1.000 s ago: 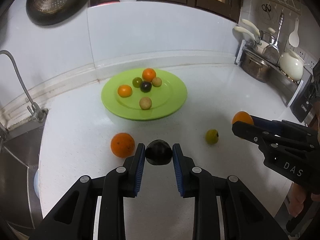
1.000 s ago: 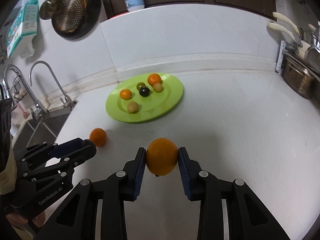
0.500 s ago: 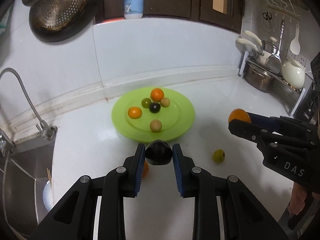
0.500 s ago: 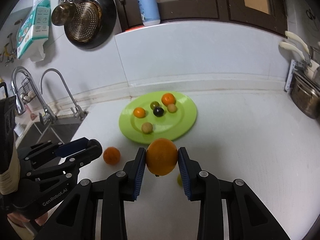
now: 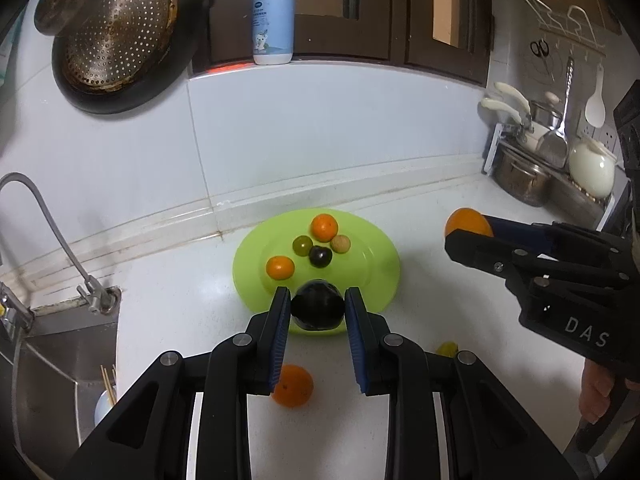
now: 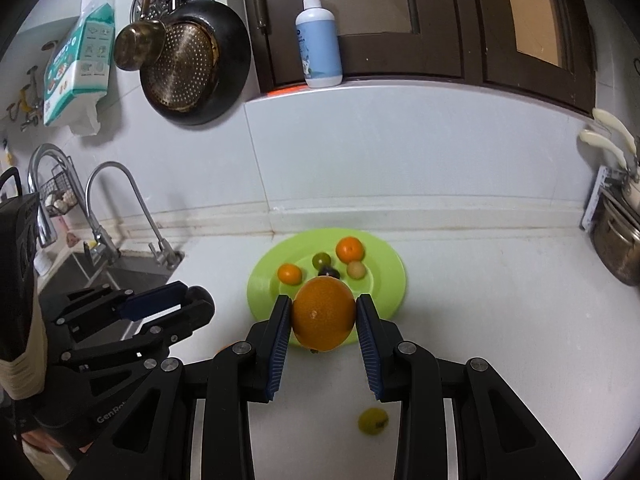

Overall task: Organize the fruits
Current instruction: 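Carry the plum and the orange over the green plate with both tools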

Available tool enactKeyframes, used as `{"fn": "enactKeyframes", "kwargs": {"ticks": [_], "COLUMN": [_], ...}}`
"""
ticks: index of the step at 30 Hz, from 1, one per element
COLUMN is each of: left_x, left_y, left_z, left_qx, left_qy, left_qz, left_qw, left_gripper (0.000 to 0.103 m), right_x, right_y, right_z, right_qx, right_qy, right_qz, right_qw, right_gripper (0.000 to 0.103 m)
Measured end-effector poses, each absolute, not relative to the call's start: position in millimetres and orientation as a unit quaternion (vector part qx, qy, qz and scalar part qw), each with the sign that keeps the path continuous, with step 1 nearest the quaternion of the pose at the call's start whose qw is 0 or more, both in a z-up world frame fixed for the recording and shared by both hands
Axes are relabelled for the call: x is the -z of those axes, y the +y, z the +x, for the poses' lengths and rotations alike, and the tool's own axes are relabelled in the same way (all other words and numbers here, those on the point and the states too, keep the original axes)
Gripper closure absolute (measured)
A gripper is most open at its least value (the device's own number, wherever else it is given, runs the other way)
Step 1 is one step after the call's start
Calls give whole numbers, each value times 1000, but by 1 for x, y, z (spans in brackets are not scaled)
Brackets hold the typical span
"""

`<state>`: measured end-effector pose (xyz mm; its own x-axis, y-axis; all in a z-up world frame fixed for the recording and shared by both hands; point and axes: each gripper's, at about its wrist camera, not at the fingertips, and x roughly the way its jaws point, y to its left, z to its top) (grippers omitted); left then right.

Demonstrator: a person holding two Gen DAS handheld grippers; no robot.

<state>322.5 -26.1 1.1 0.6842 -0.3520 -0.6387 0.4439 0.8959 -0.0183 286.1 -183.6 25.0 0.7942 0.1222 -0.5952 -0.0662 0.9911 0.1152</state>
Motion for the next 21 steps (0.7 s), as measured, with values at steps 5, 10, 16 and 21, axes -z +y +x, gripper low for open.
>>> {"fn": "enactKeyframes", "kwargs": {"ticks": [5,10,16,21], "left_x": [-1,5,11,21], "left_y": [-29,-32,-43,-54], "left_z": [341,363,383,402], "left_qx": [217,224,236,252], "left_qy": [337,354,359,370], "left_qz": [71,64,73,75], "left_qw": [913,906,900,891], "left_gripper": [75,75,75,75], "right_x": [-25,-24,-21,-9], "right_y": [-184,-182,-186,-192], "right_z": [304,323,348,368], "right_qx": [-56,-58,-60,-60], "right_qy": [326,332,344,362], "right_qz": [39,28,24,22], "right_qw": [943,941,937,930], "right_gripper": [69,69,69,69]}}
